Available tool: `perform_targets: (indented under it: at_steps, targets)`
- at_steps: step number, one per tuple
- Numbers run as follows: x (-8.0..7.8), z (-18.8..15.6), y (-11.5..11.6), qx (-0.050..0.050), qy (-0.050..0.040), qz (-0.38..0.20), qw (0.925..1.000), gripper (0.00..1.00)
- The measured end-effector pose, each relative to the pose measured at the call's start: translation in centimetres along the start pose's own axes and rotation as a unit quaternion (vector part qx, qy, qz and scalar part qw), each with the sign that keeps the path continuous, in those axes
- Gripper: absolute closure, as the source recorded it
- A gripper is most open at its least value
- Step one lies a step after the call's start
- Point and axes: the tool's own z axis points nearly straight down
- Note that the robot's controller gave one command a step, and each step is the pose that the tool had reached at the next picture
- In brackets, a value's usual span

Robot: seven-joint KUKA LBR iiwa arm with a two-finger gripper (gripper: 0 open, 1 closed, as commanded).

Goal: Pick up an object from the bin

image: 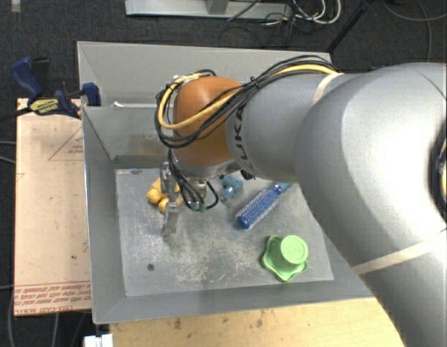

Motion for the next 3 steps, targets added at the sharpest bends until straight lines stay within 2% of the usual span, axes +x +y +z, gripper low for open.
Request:
perform_targets:
  at_steps: [1, 2, 3]
  targets:
    - [-4.7, -0.1, -2.6, 0.001, 0.0005, -0.012, 0.9999, 0.00]
    - [-0.4, 0.1, 1.0, 0.001, 0.0033, -0.004, 1.0000, 0.00]
    - [-0.6, 0.0, 0.7, 0.001, 0.0016, -0.001, 1.0000, 1.00]
